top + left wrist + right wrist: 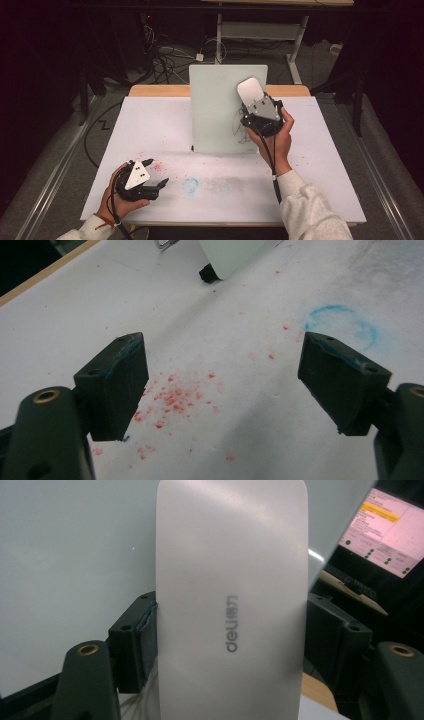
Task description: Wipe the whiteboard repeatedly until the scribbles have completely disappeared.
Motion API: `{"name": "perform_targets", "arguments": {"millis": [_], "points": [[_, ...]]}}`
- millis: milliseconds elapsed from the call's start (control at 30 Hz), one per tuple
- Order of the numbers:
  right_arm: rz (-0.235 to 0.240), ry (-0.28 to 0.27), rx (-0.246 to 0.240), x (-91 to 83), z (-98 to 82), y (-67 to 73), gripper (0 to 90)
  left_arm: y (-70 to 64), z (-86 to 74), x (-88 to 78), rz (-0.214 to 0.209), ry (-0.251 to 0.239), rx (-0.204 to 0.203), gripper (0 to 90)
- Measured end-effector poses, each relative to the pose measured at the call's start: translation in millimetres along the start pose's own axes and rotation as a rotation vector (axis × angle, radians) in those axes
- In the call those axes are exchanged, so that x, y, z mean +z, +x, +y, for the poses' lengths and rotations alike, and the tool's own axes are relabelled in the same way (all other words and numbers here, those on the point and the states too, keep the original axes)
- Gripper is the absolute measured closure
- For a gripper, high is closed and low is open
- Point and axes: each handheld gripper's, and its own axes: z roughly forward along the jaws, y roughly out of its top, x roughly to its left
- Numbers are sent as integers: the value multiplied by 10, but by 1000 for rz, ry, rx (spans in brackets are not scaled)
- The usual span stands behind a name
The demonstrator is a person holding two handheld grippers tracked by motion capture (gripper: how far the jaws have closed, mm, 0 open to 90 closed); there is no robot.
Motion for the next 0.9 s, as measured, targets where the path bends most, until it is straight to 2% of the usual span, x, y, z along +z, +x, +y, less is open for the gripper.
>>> {"name": "perform_targets", "arguments": {"millis": [133,233,333,433,733,833,900], "points": [[-34,-11,6,26,150,-120,312,3,-6,-5,1,1,-2,197],[-43,-16,14,30,156,-120,312,4,-10,-11,3,1,-2,196],[-32,-9,-9,19,75,-51,312,3,-15,-12,4,3,-5,196],[-14,12,-59,-7,-60,80,312,0,-14,-18,5,2,-4,197],[63,60,-109,-69,-379,414,312,-6,4,10,3,8,4,196],[76,64,-116,-69,-378,401,312,-5,3,12,1,8,4,196],[90,68,-97,-47,-325,349,312,-4,1,17,3,8,2,197]]}}
